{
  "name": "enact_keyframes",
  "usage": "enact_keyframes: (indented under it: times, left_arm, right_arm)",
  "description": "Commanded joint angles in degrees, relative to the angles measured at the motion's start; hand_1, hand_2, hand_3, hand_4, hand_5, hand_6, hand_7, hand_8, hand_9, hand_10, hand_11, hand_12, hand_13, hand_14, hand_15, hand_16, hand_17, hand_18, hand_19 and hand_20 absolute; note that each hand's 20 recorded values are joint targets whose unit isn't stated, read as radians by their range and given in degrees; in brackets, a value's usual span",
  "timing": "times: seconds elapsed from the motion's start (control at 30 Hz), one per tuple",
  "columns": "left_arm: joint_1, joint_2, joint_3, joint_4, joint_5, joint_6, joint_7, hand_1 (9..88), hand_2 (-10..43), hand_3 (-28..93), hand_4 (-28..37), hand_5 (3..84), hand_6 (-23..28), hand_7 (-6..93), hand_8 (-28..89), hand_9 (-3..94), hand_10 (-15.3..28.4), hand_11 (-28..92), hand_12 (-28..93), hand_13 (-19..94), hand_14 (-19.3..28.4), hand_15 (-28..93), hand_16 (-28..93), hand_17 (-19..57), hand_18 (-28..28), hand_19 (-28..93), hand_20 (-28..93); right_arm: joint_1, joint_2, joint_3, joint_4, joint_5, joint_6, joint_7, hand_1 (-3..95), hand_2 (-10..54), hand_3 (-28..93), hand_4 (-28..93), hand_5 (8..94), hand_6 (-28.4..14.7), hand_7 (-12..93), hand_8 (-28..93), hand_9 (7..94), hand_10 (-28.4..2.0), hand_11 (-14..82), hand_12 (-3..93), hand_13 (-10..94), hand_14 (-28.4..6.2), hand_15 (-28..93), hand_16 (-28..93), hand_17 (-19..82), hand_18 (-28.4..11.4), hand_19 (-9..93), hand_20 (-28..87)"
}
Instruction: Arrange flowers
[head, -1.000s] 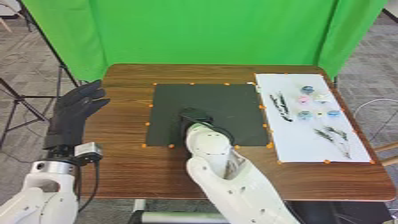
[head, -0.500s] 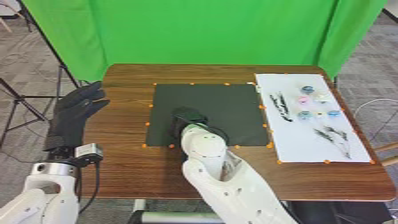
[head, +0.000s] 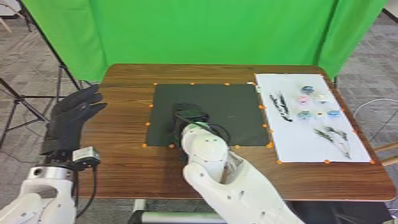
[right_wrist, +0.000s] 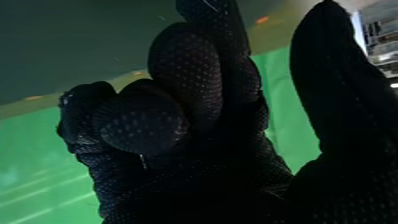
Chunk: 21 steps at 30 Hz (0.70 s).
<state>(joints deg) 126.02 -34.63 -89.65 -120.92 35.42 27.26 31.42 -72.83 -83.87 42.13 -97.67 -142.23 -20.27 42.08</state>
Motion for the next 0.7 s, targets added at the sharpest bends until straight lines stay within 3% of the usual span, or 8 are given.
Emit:
enact_keyframes:
  times: [0.03, 0.1, 0.23, 0.27, 0.33, 0.47, 0.7]
  left_arm:
    - [3.3, -1.0, -2.34, -1.03, 0.08, 0.27, -0.21, 25.8, -1.6, 88, -23.6, 37.2, 5.0, 21.9, -14, 31.0, 16.2, 35, 8, 20, 21.3, 58, -13, -11.5, 18.7, 50, 12]
    - [5.7, -1.34, -3.95, -1.65, -0.25, 0.93, 0.74, 25.8, -1.3, 88, -23.6, 36.7, 5.1, 21.8, -14, 30.6, 16.1, 35, 8, 20, 21.3, 58, -13, -11.5, 18.6, 50, 12]
    - [13.3, -1.82, -9.57, -3.28, -0.78, 2.1, 2.58, 26.2, -0.1, 86, -23.3, 35.8, 5.5, 21.3, -14, 30.0, 16.4, 34, 8, 20, 21.9, 58, -13, -11.6, 18.9, 50, 12]
    - [15.2, -1.65, -10.56, -3.64, -1.16, 3.04, 3.47, 26.3, 0.3, 85, -23.3, 35.7, 5.6, 21.2, -13, 30.3, 16.7, 34, 8, 20, 22.0, 58, -13, -11.6, 18.9, 50, 12]
    - [17.3, -1.88, -12.4, -4.09, -0.14, 3.65, 3.14, 26.2, 0.8, 84, -23.1, 35.6, 5.8, 20.9, -13, 30.5, 16.9, 34, 8, 20, 22.3, 58, -13, -11.7, 19.3, 50, 12]
    - [19.9, -1.39, -13.88, -4.63, -0.65, 4.2, 4.35, 26.6, 1.4, 83, -22.9, 35.6, 6.2, 20.7, -13, 30.7, 17.2, 34, 9, 20, 22.8, 58, -12, -11.8, 19.5, 50, 12]
    - [19.5, -0.29, -13.42, -4.44, -0.98, 4.28, 4.8, 26.8, 1.5, 82, -22.8, 35.7, 6.2, 20.7, -13, 31.1, 17.4, 34, 9, 21, 23.0, 58, -12, -11.9, 19.7, 51, 12]
  right_arm:
    - [3.1, 2.9, -1.8, -4.1, 3.8, 3.6, 1.4, 28.7, -7.7, 77, -25, 84.5, -5.6, 32, -7, 82.9, -16.0, 52.8, 29.9, 83, -9.1, 70, 26, 53, -25.3, 93, 28]
    - [4.8, 5.6, -2.3, -6.3, 5.5, 5.4, 2.2, 28.0, -7.0, 77, -25, 84.5, -5.6, 32, -7, 82.9, -16.1, 52.8, 29.9, 83, -9.2, 70, 26, 53, -25.3, 93, 28]
    - [6.6, 12.6, -0.7, -12.3, 9.6, 8.7, 1.9, 26.0, -3.6, 76, -25, 81.3, -6.3, 32, -7, 79.5, -17.4, 52.7, 29.8, 79, -11.2, 72, 26, 50, -26.2, 93, 25]
    - [6.1, 14.6, 0.8, -14.1, 10.0, 8.5, 0.6, 25.6, -2.6, 75, -24, 79.2, -6.9, 32, -8, 77.4, -18.0, 52.0, 28.6, 77, -12.1, 72, 24, 47, -26.4, 93, 22]
    - [5.2, 20.4, 3.7, -18.0, 13.8, 9.8, 1.0, 25.7, -1.3, 75, -23, 74.7, -7.8, 31, -9, 74.0, -19.7, 47.7, 25.5, 73, -13.3, 71, 22, 43, -26.4, 93, 15]
    - [-1.2, 29.8, 11.0, -23.0, 14.9, 15.2, 0.8, 26.1, -0.4, 74, -22, 71.3, -8.7, 30, -9, 71.1, -21.3, 40.9, 22.5, 69, -14.8, 69, 18, 41, -25.7, 93, 3]
    - [-16.6, 38.9, 25.6, -25.4, 16.0, 21.4, 4.1, 26.9, -0.8, 74, -22, 69.2, -9.1, 28, -10, 70.2, -21.4, 36.0, 20.5, 68, -15.8, 67, 17, 44, -24.3, 93, -5]
